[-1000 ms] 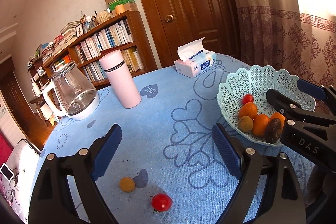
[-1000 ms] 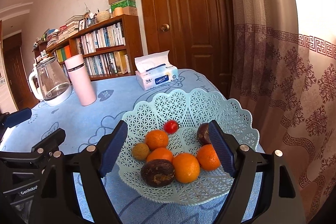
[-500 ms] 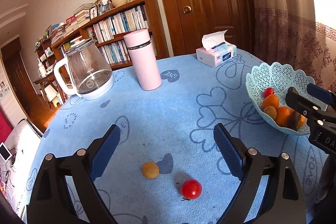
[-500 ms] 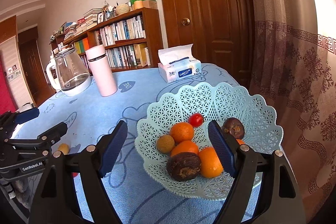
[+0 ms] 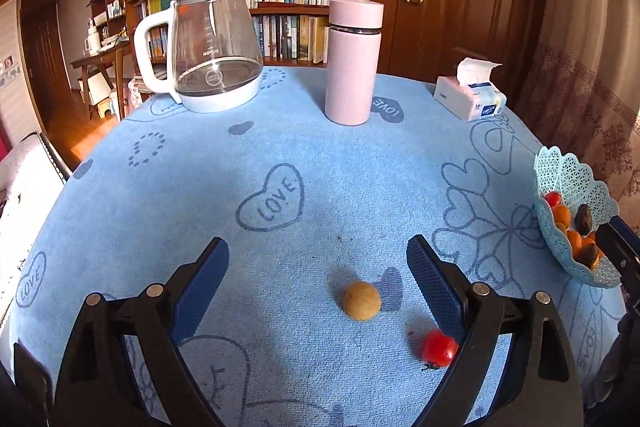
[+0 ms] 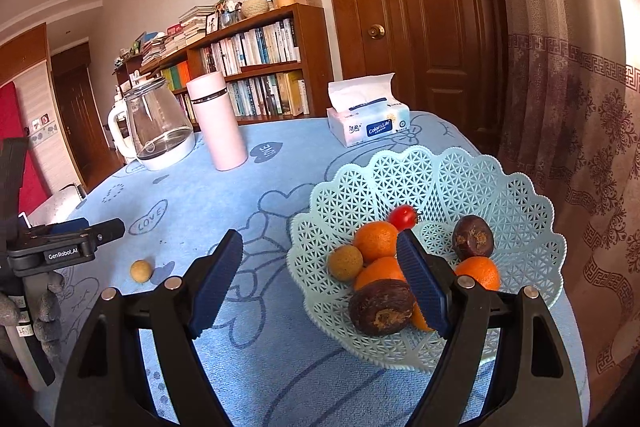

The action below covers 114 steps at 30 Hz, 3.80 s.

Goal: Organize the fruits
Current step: 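Move the left tool onto the small tan fruit and close it, then move the right tool onto the red tomato and close it while the left tool holds the tan fruit, then carry the red tomato into the basket and open the right tool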

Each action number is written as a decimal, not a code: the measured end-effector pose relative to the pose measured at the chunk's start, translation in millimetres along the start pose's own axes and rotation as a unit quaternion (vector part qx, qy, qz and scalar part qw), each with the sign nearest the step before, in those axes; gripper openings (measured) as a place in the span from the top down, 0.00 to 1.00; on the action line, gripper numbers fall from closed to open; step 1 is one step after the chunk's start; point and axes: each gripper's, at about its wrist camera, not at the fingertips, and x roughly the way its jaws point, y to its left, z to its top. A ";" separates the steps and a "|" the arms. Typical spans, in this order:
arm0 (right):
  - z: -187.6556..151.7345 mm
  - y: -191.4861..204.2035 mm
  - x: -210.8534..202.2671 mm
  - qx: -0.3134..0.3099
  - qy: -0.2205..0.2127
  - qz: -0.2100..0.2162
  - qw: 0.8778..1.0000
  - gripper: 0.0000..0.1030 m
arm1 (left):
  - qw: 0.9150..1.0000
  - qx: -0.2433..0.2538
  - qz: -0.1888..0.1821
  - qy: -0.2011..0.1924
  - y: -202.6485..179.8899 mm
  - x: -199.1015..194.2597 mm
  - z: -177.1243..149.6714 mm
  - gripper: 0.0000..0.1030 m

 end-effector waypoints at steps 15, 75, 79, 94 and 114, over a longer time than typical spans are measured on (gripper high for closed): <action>-4.6 13.5 4.3 -0.020 0.018 0.034 0.999 0.22 | 0.999 -0.005 -0.035 0.041 1.5 18.2 -11.0 0.23; -39.0 132.0 71.0 -0.097 0.193 0.127 0.968 0.35 | 1.000 0.019 0.009 -0.001 7.8 5.8 -26.5 0.75; -40.5 133.3 73.5 -0.100 0.199 0.125 0.967 0.47 | 1.000 0.020 0.008 -0.001 7.2 5.8 -26.8 0.75; -45.2 134.8 73.6 -0.106 0.204 0.124 0.965 0.71 | 1.000 0.021 0.007 0.002 7.1 8.0 -27.9 0.75; -42.0 130.8 69.2 -0.091 0.192 0.127 0.969 0.71 | 1.000 0.019 0.006 0.004 5.4 9.8 -28.9 0.75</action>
